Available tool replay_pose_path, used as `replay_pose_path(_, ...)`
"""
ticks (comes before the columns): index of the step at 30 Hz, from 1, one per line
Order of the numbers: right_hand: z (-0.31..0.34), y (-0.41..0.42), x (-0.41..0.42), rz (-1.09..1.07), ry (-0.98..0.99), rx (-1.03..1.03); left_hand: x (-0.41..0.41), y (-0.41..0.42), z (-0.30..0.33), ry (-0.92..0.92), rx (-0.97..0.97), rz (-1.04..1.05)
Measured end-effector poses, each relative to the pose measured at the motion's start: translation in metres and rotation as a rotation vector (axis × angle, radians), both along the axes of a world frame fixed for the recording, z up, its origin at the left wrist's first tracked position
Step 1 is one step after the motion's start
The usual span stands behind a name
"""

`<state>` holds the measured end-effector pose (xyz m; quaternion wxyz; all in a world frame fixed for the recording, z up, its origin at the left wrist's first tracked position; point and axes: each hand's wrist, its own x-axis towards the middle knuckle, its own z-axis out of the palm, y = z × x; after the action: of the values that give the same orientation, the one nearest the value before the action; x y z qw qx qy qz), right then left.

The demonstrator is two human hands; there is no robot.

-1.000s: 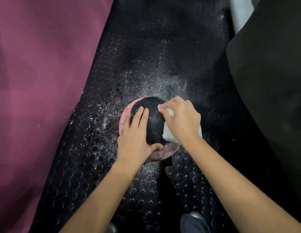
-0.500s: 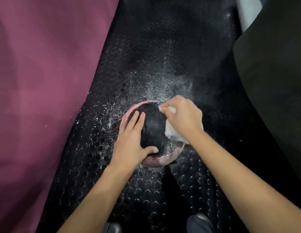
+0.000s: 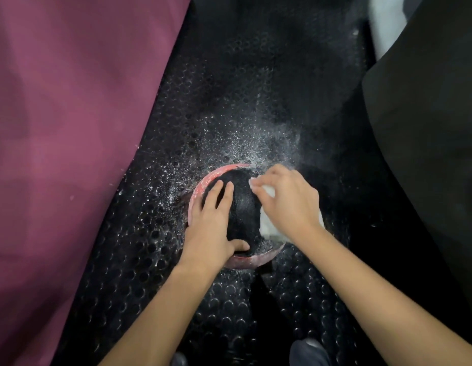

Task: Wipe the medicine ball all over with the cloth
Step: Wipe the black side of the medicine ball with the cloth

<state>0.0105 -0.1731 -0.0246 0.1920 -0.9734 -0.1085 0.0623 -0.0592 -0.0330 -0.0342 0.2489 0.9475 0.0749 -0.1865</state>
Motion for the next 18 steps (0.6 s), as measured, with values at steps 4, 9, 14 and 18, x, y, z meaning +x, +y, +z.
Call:
replay_pose_path(4,-0.007,-0.004,0.028,-0.094,0.056,0.051,-0.007,-0.006,-0.001,-0.008,0.035,-0.046)
replay_pose_path(9,-0.003,-0.001,0.013,-0.046,0.025,0.002,-0.005,-0.006,-0.001,0.008,0.053,-0.04)
replay_pose_path(14,-0.004,-0.004,0.032,-0.092,0.066,0.013,-0.012,-0.01,-0.001,0.012,0.07,-0.083)
replay_pose_path(18,-0.004,-0.004,0.029,-0.053,0.057,-0.061,-0.006,-0.015,0.0,0.026,0.104,-0.107)
